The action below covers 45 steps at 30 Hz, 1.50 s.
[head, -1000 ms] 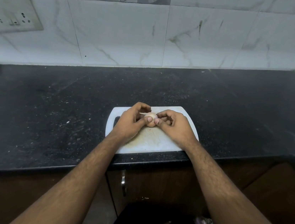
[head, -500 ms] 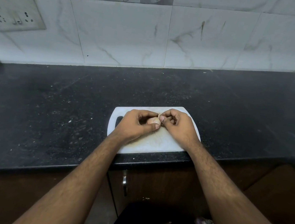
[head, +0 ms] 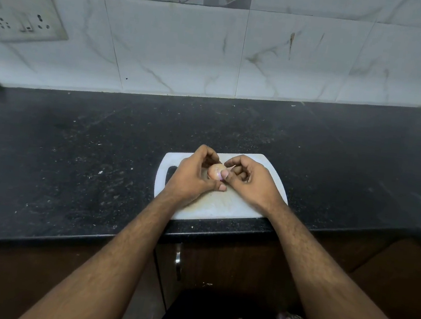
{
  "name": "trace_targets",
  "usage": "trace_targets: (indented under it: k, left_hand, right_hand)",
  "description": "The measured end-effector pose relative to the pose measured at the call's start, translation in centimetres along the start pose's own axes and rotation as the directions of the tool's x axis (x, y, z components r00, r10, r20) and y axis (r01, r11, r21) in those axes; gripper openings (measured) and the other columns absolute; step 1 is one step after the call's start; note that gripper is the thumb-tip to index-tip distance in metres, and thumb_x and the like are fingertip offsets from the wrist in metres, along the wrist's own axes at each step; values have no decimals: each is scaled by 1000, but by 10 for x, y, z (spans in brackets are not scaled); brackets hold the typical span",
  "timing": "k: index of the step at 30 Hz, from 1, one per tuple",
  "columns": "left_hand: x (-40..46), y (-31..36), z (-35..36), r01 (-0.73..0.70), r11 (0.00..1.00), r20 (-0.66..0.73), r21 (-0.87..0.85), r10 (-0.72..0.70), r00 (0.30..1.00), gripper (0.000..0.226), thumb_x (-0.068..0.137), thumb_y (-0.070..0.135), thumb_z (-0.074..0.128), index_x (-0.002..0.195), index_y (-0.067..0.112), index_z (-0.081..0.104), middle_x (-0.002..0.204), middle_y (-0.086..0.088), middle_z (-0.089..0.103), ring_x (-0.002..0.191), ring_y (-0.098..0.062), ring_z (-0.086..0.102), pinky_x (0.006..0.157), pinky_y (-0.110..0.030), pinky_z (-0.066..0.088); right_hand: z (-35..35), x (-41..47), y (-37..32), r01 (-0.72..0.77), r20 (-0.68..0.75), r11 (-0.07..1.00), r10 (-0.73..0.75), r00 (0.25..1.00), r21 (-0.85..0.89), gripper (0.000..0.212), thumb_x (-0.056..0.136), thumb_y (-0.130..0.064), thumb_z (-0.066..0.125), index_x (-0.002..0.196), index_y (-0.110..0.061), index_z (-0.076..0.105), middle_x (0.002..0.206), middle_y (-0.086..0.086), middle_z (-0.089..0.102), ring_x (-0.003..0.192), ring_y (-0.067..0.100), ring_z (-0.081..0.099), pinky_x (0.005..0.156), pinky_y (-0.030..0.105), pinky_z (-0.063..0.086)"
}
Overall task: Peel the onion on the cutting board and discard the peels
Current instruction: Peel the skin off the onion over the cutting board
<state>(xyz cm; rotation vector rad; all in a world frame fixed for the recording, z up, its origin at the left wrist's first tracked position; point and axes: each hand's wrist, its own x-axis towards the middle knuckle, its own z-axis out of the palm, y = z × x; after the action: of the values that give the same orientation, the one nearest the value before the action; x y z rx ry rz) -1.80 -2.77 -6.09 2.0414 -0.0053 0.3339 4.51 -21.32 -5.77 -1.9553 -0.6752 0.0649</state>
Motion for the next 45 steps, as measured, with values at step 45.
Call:
trace_targets:
  k: [45]
  left_hand:
    - [-6, 11, -1, -32, 999, 9, 16, 32, 999, 46, 78, 5, 90, 104, 16, 54, 113, -1, 70, 94, -10, 68, 79, -21, 57]
  right_hand:
    - [14, -10, -25, -163, -69, 984, 158, 985, -71, 7, 92, -21, 71, 86, -20, 70, 70, -8, 75, 63, 3, 64, 68, 30, 57]
